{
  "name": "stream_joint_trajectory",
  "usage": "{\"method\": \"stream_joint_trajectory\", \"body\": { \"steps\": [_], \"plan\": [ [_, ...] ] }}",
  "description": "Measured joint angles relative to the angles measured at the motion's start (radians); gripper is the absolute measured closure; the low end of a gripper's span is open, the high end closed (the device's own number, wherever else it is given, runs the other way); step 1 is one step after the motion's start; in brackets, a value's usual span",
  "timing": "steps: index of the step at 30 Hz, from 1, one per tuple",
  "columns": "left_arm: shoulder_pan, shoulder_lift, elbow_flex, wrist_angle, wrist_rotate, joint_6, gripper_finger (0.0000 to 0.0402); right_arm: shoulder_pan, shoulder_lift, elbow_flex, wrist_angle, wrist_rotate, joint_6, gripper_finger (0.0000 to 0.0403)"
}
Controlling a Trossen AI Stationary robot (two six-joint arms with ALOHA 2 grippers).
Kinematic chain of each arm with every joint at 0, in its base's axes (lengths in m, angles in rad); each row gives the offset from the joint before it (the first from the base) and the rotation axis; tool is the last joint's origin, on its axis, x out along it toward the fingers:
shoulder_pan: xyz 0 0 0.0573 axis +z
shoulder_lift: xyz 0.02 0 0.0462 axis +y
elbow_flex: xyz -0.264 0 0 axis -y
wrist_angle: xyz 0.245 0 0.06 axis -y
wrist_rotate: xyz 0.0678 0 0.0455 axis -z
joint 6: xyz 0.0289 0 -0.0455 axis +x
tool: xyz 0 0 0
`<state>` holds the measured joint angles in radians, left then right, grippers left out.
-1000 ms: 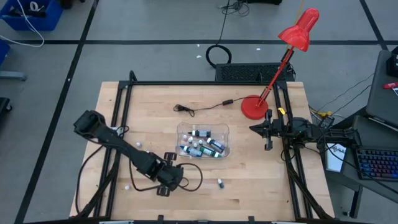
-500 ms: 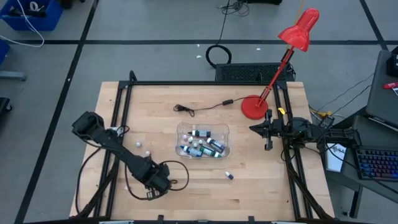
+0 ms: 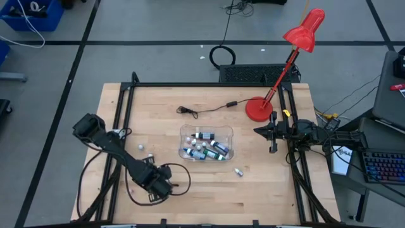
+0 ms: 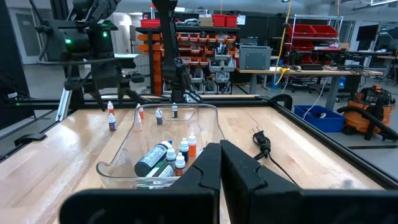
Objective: Pick & Place food coloring
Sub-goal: Put the small violet food coloring bottle into the transparent bin
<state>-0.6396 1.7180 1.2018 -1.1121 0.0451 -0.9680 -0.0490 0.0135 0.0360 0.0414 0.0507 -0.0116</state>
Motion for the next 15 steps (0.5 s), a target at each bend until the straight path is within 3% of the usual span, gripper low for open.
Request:
{"method": "stream_joint_trajectory", "body": {
  "steps": [6, 15],
  "plan": [
    [-0.015, 0.0, 0.0, 0.015, -0.055, -0.024, 0.0182, 0.0, 0.0, 0.0, 0.0, 0.0, 0.0, 0.0403],
    [-0.03, 0.0, -0.048, 0.018, -0.055, -0.067, 0.0194, 0.0, 0.0, 0.0, 0.0, 0.0, 0.0, 0.0403]
  ]
}}
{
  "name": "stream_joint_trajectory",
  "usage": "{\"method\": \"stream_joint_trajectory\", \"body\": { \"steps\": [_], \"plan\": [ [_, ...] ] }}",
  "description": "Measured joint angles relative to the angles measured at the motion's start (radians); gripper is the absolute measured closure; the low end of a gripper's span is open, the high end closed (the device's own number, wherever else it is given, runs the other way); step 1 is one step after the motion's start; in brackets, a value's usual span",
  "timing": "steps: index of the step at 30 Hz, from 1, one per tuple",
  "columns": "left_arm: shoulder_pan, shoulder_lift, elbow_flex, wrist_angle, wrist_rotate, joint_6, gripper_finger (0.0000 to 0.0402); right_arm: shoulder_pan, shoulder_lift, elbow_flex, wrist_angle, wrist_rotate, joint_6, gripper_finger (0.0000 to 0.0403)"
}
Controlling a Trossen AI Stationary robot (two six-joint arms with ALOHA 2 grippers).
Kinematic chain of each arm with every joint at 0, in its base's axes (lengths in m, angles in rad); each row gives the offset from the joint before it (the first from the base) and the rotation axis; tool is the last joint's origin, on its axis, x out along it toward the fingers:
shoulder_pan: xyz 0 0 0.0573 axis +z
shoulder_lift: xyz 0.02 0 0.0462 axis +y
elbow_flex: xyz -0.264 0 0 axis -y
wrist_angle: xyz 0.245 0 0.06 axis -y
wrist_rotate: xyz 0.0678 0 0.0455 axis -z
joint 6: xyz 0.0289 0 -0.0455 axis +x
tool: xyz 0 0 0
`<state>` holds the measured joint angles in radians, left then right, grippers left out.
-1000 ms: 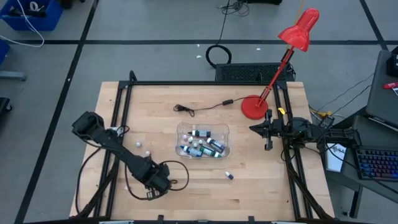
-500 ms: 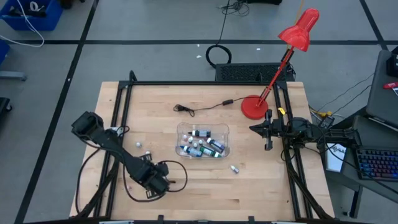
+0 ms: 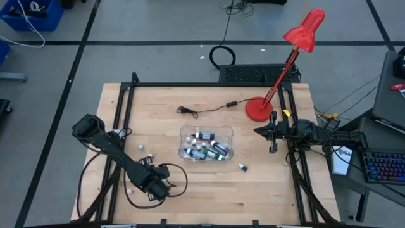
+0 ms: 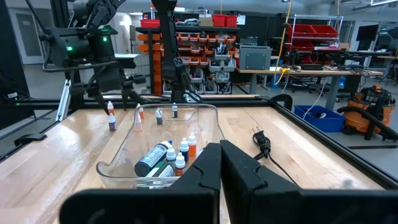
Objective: Pick & Place food coloring
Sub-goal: Put the small violet food coloring bottle into the transparent bin
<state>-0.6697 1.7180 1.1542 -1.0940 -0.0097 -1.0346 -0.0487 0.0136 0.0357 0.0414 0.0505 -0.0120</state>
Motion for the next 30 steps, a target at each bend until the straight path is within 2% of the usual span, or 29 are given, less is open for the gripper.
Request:
{"method": "stream_joint_trajectory", "body": {
  "steps": [8, 30],
  "plan": [
    [0.0, 0.0, -0.001, 0.057, 0.0, 0.016, 0.0193, 0.0, 0.0, 0.0, 0.0, 0.0, 0.0, 0.0403],
    [-0.019, 0.0, -0.001, 0.055, 0.006, -0.014, 0.0192, 0.0, 0.0, 0.0, 0.0, 0.0, 0.0, 0.0403]
  ]
}}
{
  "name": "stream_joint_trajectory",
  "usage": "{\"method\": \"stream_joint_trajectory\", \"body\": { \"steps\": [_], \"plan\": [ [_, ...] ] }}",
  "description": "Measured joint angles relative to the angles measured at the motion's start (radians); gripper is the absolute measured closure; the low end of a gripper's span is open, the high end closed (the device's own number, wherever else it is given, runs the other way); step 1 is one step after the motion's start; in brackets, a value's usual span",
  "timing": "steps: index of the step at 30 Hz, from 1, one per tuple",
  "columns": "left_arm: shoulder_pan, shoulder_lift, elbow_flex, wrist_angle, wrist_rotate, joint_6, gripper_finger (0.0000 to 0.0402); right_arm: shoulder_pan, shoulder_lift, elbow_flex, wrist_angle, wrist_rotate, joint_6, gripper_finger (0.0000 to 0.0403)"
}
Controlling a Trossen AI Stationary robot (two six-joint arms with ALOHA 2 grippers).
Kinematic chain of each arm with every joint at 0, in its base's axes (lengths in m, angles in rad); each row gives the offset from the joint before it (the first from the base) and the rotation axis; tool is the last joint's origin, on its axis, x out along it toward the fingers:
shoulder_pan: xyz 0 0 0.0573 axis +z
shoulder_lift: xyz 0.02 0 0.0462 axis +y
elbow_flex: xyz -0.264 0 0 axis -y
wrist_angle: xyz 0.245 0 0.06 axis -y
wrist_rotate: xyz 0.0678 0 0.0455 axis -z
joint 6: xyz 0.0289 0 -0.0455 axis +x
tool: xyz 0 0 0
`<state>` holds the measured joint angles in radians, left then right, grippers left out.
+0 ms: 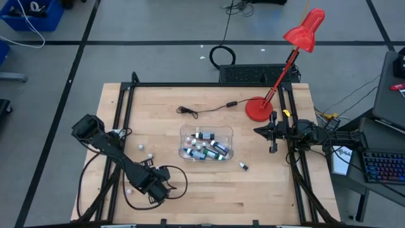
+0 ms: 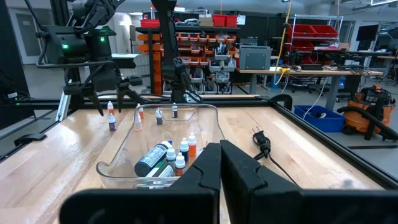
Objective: Pick & Place food coloring
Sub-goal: Put the small violet food coloring bottle into the transparent bin
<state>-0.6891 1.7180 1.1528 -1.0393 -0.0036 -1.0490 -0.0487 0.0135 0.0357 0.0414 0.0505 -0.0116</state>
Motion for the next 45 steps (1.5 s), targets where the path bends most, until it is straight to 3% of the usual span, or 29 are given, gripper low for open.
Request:
{"method": "stream_joint_trajectory", "body": {
  "steps": [12, 45],
  "plan": [
    [-0.002, 0.0, -0.109, 0.116, 0.042, -0.006, 0.0192, 0.0, 0.0, 0.0, 0.0, 0.0, 0.0, 0.0403],
    [0.0, 0.001, -0.101, 0.117, 0.01, 0.111, 0.0192, 0.0, 0.0, 0.0, 0.0, 0.0, 0.0, 0.0403]
  ]
}}
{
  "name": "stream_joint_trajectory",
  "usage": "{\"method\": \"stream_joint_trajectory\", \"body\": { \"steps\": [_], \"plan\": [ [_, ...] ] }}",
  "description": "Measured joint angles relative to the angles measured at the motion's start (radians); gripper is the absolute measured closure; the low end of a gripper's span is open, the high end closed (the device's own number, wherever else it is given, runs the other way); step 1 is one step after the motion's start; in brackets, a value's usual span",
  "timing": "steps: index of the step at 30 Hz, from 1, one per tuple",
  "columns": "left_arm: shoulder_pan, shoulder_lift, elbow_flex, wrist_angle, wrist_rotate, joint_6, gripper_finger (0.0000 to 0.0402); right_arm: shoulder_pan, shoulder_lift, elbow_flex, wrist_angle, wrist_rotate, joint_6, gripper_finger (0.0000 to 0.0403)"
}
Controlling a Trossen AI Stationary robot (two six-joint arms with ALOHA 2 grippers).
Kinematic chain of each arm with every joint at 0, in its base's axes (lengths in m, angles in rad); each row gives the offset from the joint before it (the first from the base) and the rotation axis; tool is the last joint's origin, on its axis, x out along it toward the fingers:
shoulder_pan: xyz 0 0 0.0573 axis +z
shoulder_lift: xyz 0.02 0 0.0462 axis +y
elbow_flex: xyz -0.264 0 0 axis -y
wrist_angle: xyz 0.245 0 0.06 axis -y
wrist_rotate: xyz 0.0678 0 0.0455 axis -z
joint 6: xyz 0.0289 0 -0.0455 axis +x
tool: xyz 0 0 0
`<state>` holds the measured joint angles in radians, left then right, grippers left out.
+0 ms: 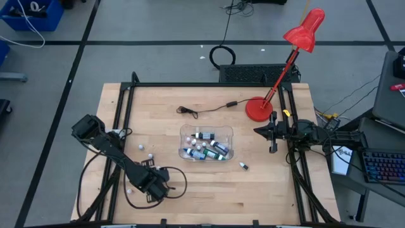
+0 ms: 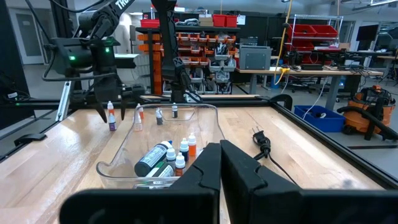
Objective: Pick & Place food coloring
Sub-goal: Put the small violet food coloring bottle into the transparent bin
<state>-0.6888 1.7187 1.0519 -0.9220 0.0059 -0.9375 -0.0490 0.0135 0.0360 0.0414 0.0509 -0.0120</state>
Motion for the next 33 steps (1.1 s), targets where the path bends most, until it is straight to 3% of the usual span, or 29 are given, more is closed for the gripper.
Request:
{"method": "stream_joint_trajectory", "body": {
  "steps": [10, 25, 33],
  "plan": [
    [0.0, 0.0, 0.01, 0.004, -0.006, 0.016, 0.0199, 0.0, 0.0, 0.0, 0.0, 0.0, 0.0, 0.0403],
    [0.0, 0.0, 0.01, 0.006, 0.019, 0.016, 0.0305, 0.0, 0.0, 0.0, 0.0, 0.0, 0.0, 0.0403],
    [0.0, 0.0, 0.01, 0.011, 0.014, 0.056, 0.0332, 0.0, 0.0, 0.0, 0.0, 0.0, 0.0, 0.0403]
  ]
}}
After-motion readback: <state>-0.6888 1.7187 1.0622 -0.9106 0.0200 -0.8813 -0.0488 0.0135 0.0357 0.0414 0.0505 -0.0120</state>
